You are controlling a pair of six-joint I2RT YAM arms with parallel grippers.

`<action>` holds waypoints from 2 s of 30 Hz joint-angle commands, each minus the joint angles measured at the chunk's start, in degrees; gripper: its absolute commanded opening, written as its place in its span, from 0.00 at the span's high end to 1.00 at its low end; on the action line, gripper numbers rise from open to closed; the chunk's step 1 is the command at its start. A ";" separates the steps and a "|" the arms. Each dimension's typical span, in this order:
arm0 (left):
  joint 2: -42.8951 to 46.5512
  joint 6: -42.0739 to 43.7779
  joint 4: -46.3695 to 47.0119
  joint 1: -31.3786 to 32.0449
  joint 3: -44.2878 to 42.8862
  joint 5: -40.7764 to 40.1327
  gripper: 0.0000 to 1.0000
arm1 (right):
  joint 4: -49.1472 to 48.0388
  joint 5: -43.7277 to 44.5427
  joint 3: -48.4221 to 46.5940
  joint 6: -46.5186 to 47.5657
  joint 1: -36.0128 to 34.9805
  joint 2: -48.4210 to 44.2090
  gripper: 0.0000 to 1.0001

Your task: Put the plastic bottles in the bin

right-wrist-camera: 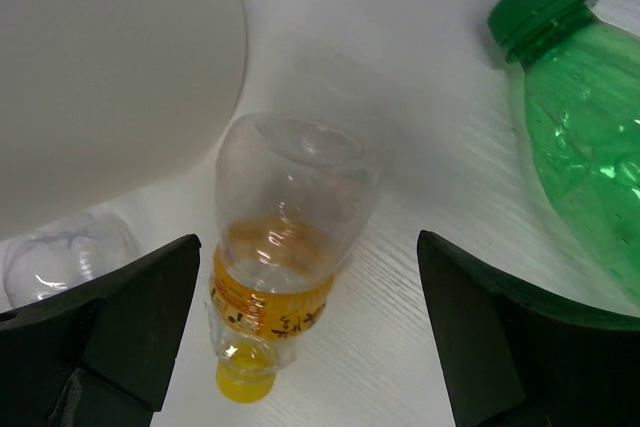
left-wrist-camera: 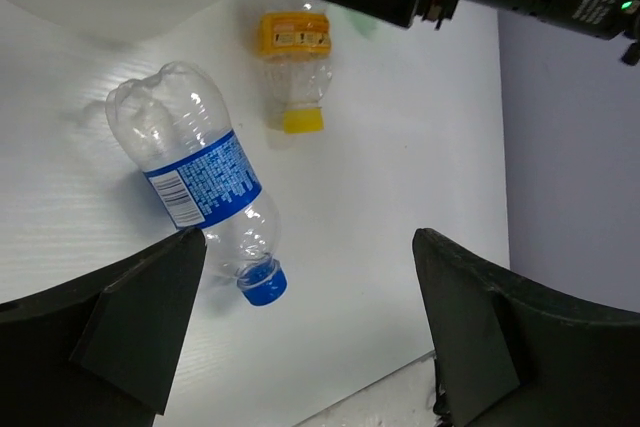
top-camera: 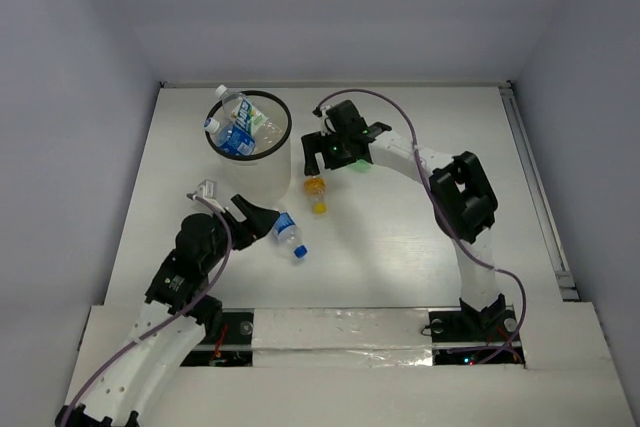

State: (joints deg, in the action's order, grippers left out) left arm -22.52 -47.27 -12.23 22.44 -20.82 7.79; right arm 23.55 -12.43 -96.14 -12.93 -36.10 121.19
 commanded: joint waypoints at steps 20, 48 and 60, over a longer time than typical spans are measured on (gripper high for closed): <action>-21.06 -3.18 19.43 7.10 8.34 -12.80 0.06 | -5.43 -0.67 -3.90 -5.26 -0.91 3.54 0.48; -41.55 -0.64 32.44 7.10 3.94 -17.37 0.15 | -30.39 19.43 -15.13 4.04 -11.97 -15.74 0.55; -41.73 0.77 31.83 7.10 3.50 -20.45 0.34 | -50.61 41.66 -12.07 16.87 -16.46 -3.33 0.60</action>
State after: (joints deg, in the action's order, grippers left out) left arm -65.06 -47.44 19.53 29.26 -16.32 -10.74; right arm -14.41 18.79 -109.65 -3.16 -49.43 119.46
